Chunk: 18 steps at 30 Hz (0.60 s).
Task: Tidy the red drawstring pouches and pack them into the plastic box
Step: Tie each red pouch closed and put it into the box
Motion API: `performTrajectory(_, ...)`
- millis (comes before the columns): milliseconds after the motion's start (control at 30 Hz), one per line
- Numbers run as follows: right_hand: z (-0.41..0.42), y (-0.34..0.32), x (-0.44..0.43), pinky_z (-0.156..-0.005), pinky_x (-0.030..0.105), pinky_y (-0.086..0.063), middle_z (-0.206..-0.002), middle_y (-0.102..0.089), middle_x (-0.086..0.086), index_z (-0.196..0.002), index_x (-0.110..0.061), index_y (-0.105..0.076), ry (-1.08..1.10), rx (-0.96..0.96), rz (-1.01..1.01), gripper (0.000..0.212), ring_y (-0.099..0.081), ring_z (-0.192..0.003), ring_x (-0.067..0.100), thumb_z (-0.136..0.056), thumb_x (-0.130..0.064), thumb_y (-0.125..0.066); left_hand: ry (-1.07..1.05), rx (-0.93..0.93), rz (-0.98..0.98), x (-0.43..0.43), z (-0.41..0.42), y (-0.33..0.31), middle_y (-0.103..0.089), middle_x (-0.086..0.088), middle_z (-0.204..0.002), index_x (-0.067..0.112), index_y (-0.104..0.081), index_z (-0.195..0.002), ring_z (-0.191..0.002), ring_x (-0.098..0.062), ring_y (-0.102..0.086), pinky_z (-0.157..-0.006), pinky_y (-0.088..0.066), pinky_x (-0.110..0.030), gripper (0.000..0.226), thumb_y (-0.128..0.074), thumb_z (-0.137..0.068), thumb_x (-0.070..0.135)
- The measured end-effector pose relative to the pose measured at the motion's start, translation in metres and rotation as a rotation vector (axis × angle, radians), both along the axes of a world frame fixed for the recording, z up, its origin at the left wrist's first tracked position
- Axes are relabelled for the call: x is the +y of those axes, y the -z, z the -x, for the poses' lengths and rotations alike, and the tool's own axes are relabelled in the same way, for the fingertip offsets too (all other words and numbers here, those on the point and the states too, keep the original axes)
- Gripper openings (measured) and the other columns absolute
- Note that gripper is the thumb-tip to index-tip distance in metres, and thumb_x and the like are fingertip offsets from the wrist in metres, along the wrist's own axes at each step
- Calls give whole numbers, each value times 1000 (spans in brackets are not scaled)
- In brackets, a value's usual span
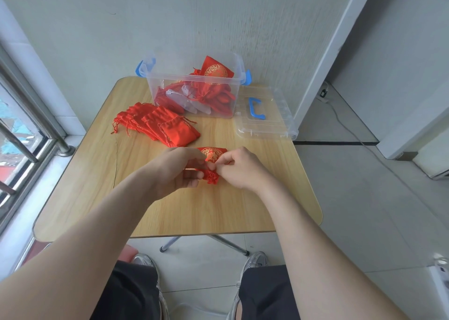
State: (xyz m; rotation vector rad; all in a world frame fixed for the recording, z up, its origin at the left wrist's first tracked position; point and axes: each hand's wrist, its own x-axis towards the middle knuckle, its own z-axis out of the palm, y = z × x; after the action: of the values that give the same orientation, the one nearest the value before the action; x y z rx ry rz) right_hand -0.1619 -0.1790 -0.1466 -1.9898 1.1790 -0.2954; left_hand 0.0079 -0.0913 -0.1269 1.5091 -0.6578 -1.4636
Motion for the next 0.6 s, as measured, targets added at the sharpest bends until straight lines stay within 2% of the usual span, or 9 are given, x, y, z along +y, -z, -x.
performTrajectory(167, -2, -1, 2, -66, 23, -47, -97, -67, -11, -99, -33, -73, -2, -25, 18, 8, -65, -89, 8, -100, -30, -66, 36, -17, -40, -1, -2, 7, -72, -9, -92, 7, -67, -110, -64, -17, -51, -60, -48, -32, 17, -54, -106, 16)
performTrajectory(233, -6, -3, 4, -76, 30, -56, -91, -75, -10, -96, -30, -75, -12, -99, -15, 14, -70, -89, 14, -100, -34, -63, 73, -66, -26, -2, 0, 10, -68, -10, -90, 8, -65, -111, -64, -18, -51, -60, -48, -32, 15, -53, -107, 16)
performTrajectory(300, -8, -3, 5, -80, 37, -58, -84, -79, -11, -91, -26, -78, -31, -163, -59, 22, -70, -81, 14, -99, -40, -62, 88, -96, 0, -1, 1, 11, -66, -11, -91, 11, -63, -108, -64, -18, -50, -59, -46, -31, 9, -55, -107, 13)
performTrajectory(367, -7, -4, 5, -74, 32, -53, -79, -79, -13, -91, -23, -80, -42, -196, -62, 22, -64, -69, 6, -100, -38, -67, 81, -106, 23, -1, 1, 12, -65, -11, -92, 11, -63, -104, -65, -18, -49, -58, -44, -31, 6, -57, -105, 11)
performTrajectory(400, -5, -3, 4, -76, 31, -54, -79, -79, -12, -92, -22, -80, -46, -212, -60, 19, -65, -70, 5, -101, -36, -69, 78, -105, 35, -1, 1, 13, -65, -11, -91, 11, -63, -102, -66, -18, -49, -59, -43, -31, 6, -58, -105, 11)
performTrajectory(500, -2, 0, 2, -94, 40, -59, -85, -82, -7, -97, -22, -79, -54, -241, -73, 10, -77, -91, 16, -99, -31, -75, 79, -89, 82, -1, 0, 16, -66, -11, -92, 9, -64, -100, -69, -19, -52, -61, -43, -32, 15, -53, -110, 14)
performTrajectory(600, -3, 4, 3, -91, 45, -61, -85, -81, -7, -92, -27, -78, -32, -207, -14, 14, -76, -93, 20, -92, -41, -79, 89, -170, 121, -1, 0, 19, -67, -8, -88, 7, -65, -100, -64, -15, -50, -63, -45, -32, 28, -47, -114, 23)
